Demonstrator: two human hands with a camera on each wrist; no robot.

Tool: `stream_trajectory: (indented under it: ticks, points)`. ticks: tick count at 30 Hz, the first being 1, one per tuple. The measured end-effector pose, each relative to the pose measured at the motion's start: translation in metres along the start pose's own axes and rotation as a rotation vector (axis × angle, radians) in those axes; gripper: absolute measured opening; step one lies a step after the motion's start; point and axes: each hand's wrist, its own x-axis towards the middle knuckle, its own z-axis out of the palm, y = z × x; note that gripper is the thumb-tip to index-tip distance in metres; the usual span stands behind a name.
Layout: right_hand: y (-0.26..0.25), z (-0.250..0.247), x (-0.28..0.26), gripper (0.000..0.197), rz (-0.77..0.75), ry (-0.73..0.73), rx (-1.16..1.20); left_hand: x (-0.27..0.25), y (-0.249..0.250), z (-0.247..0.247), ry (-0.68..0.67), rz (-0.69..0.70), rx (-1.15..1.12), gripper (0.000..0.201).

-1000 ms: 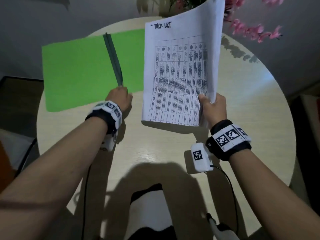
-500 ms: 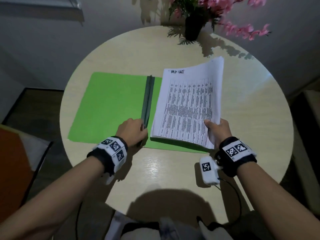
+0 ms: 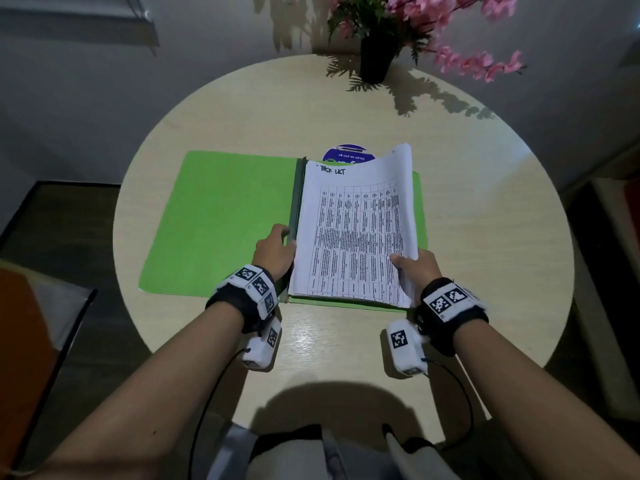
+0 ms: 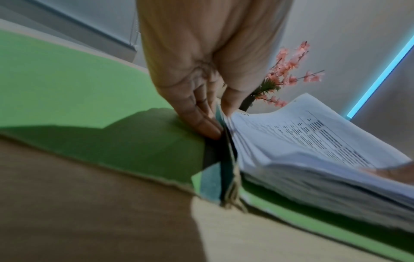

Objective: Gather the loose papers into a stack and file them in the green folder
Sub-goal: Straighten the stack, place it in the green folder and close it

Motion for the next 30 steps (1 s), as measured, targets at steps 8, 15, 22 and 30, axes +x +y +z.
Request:
stream_trajectory:
  ticks: [8,15,22,30]
  points:
    - [-0.015,0.012,-0.01,0.068,-0.147,0.246,-0.439,0.003,0.002,0.0,-0.079,0.037,0.132,0.052]
    - [-0.037,0.072,-0.034,0.074,-0.493,-0.11,-0.837,0.004,-0.055,-0.07,0.216,-0.351,0.331,0.083]
    - [-0.017,0.104,-0.037,0.065,-0.342,-0.271,-1.052,-0.011,-0.098,-0.105,0.379,-0.499,0.265,0.093]
    - [-0.025,0.105,-0.034,0.066,-0.334,-0.329,-1.03,-0.017,-0.058,-0.177,0.322,-0.286,-0.182,0.067]
